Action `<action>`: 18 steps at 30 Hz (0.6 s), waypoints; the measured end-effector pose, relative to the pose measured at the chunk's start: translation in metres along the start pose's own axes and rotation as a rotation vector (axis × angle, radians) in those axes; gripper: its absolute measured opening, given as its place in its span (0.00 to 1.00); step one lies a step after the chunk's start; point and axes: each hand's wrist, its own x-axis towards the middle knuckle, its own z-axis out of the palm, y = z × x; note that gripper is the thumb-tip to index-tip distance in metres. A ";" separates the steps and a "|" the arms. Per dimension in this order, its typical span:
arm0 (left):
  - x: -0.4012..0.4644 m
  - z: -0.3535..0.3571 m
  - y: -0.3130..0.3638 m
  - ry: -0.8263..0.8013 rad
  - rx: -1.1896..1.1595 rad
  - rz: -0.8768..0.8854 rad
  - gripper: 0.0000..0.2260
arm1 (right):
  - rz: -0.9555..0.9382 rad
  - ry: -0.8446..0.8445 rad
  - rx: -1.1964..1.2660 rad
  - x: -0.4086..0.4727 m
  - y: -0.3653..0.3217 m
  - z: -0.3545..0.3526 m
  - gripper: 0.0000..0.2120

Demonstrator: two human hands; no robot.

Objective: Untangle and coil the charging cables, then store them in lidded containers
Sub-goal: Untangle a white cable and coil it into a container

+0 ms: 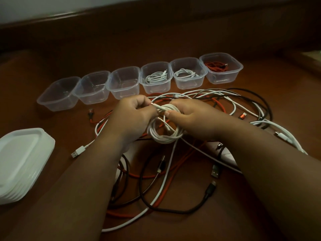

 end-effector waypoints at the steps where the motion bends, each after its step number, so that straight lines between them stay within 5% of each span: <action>1: -0.001 0.000 0.001 -0.012 -0.004 0.000 0.07 | -0.007 -0.012 0.004 -0.001 -0.001 0.000 0.10; 6: -0.004 -0.002 0.009 -0.117 -0.415 -0.192 0.09 | -0.013 -0.031 -0.057 -0.002 -0.002 -0.001 0.10; 9: -0.003 -0.006 0.007 -0.231 -0.412 -0.210 0.12 | -0.009 -0.024 -0.098 -0.003 -0.002 -0.002 0.09; 13: -0.001 -0.007 0.004 -0.223 -0.196 -0.070 0.10 | 0.016 0.013 -0.117 -0.002 -0.002 -0.004 0.11; 18: 0.001 -0.008 -0.006 0.031 0.550 0.409 0.09 | 0.105 0.033 -0.208 0.001 0.001 -0.002 0.13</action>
